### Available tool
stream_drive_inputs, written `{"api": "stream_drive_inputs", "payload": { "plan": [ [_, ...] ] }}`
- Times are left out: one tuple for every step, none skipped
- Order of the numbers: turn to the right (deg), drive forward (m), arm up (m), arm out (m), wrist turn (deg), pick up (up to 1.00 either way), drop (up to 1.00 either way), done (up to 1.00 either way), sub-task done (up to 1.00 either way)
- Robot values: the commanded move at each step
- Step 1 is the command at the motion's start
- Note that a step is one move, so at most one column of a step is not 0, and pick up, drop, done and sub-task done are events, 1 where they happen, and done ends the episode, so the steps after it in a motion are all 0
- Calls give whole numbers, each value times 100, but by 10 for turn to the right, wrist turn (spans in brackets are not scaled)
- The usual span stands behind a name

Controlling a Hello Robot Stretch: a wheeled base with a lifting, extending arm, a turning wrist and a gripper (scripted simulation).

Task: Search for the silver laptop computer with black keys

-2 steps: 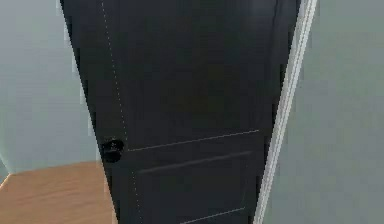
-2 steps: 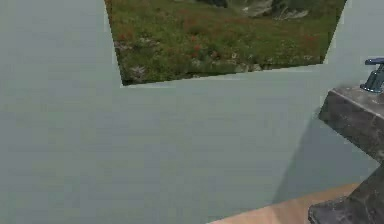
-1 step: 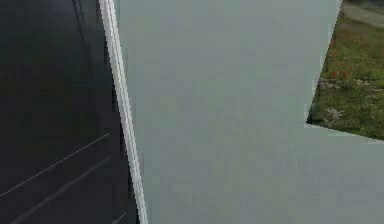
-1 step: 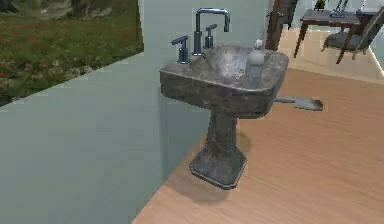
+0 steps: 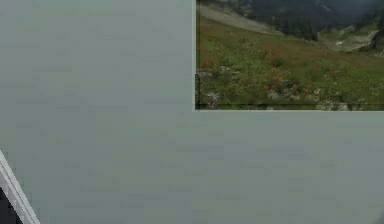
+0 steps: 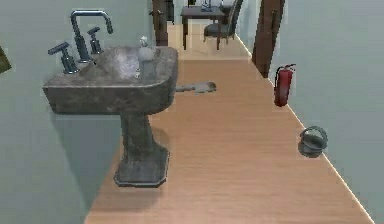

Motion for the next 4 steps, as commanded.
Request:
{"api": "stream_drive_inputs", "payload": {
  "plan": [
    [0, 15, 0, 0, 0, 0, 0, 0, 0],
    [-450, 0, 0, 0, 0, 0, 0, 0, 0],
    [-450, 0, 0, 0, 0, 0, 0, 0, 0],
    [-420, 0, 0, 0, 0, 0, 0, 0, 0]
  ]
}}
